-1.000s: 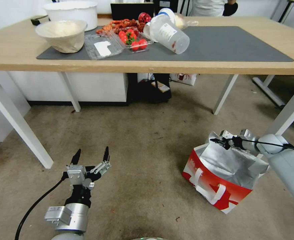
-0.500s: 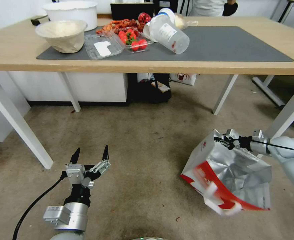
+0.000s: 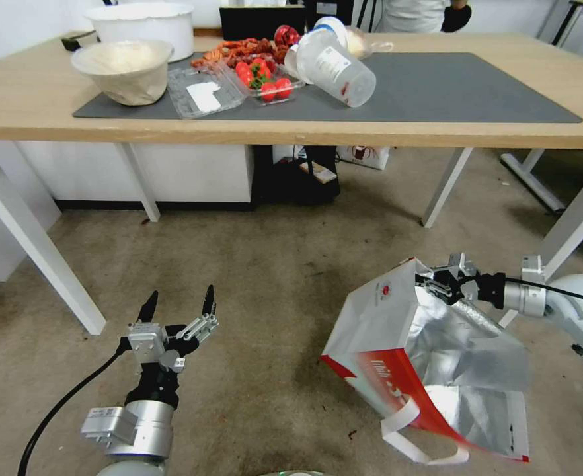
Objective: Pick up the food delivery bag from the floor and place it on the table.
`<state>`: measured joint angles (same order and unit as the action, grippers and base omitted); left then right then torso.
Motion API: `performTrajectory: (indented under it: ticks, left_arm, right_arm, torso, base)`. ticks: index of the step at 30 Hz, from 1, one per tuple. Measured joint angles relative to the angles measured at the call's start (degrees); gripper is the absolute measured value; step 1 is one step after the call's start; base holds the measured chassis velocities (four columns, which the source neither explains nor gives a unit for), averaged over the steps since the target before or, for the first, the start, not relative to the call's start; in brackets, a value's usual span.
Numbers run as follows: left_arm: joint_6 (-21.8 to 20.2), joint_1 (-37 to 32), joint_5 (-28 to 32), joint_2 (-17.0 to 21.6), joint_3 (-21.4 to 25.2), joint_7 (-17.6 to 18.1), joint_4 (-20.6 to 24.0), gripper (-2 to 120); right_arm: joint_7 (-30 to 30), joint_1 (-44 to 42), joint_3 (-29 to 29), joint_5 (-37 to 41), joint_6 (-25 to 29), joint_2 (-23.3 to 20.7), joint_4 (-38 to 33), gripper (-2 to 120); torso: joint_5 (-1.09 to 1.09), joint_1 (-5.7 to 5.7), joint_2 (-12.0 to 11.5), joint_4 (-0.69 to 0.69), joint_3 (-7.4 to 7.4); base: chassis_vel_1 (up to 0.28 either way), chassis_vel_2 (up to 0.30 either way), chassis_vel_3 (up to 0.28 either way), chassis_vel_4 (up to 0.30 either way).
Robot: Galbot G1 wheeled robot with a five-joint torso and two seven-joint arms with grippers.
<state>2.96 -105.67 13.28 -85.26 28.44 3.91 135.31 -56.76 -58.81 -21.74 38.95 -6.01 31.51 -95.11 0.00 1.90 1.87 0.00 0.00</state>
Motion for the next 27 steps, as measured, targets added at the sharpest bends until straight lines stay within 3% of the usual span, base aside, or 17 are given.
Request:
performTrajectory:
  ticks: [11,27]
  left_arm:
    - [-0.76,-0.13,1.13,0.04,-0.01,0.2,0.97,100]
    - [-1.11,-0.14,1.63,-0.05,0.02,0.47,1.98,100]
  right_arm:
    - [-2.21,0.18,-0.27,4.14,-4.53,-0.95,-3.92,0]
    - [1.47,0.48,0.27,9.37,-6.68,-0.67,-7.39,0]
  torso:
    - [0.0,0.01,0.0,0.0,0.0]
    - [0.0,0.01,-0.01,0.0,0.0]
  base:
    - [0.0,0.0,0.0,0.0]
    - [0.0,0.0,0.0,0.0]
